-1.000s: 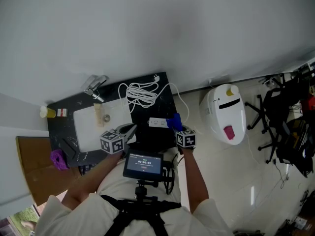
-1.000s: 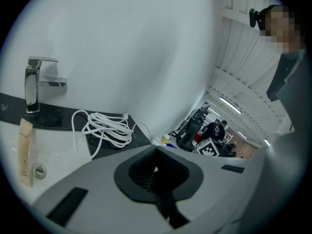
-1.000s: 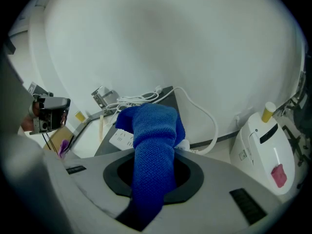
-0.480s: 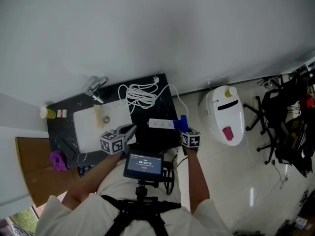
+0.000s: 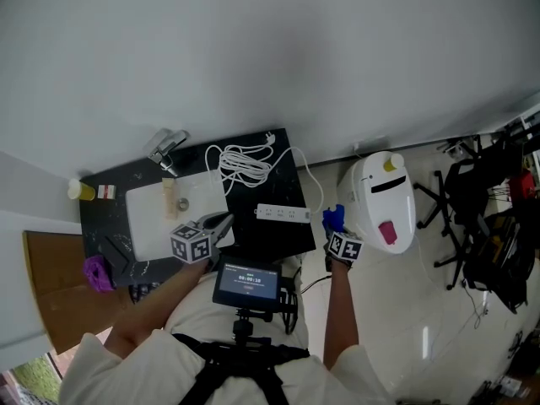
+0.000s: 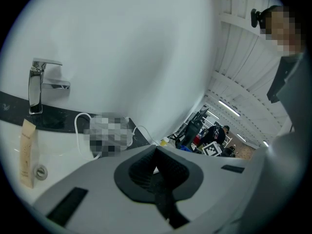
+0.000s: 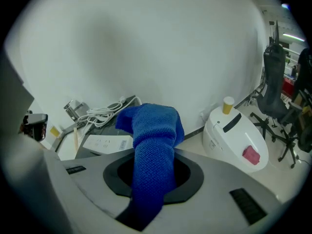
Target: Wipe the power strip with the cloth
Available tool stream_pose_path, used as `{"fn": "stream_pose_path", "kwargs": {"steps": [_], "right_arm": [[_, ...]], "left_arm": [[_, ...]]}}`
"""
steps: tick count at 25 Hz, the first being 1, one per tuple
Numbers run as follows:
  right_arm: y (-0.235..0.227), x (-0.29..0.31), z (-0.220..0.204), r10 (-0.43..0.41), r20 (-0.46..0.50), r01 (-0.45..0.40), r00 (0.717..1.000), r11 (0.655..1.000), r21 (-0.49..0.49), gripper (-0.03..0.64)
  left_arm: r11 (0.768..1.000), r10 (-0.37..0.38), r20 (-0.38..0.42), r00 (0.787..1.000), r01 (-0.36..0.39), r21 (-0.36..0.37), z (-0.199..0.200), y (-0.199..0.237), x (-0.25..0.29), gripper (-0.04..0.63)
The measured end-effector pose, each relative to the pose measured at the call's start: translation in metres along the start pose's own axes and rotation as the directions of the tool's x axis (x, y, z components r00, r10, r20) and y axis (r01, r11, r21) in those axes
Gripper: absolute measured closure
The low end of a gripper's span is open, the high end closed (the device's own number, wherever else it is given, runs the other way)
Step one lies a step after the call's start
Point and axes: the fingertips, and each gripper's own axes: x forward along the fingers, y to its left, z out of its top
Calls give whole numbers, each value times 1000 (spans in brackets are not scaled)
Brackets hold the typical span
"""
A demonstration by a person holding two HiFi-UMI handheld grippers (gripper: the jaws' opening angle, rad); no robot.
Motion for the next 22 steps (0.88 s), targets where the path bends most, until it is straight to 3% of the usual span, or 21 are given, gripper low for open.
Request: {"fn": "stream_pose_path", "kwargs": {"steps": [5, 13, 22], "right_arm": [[19, 0, -7, 18, 3, -18, 1000, 1000, 1, 529], [69, -17, 19, 82, 71, -78, 994, 995, -59, 529], [102, -55, 9, 80, 134, -71, 988, 995, -67, 528]], "left_arm": [[1000, -8, 20, 1000, 8, -4, 3, 0, -11, 591], [1000, -13, 47, 999, 13, -12, 8, 3, -31, 591], [999, -27, 66, 997, 29, -31, -6, 11, -68, 591]]}}
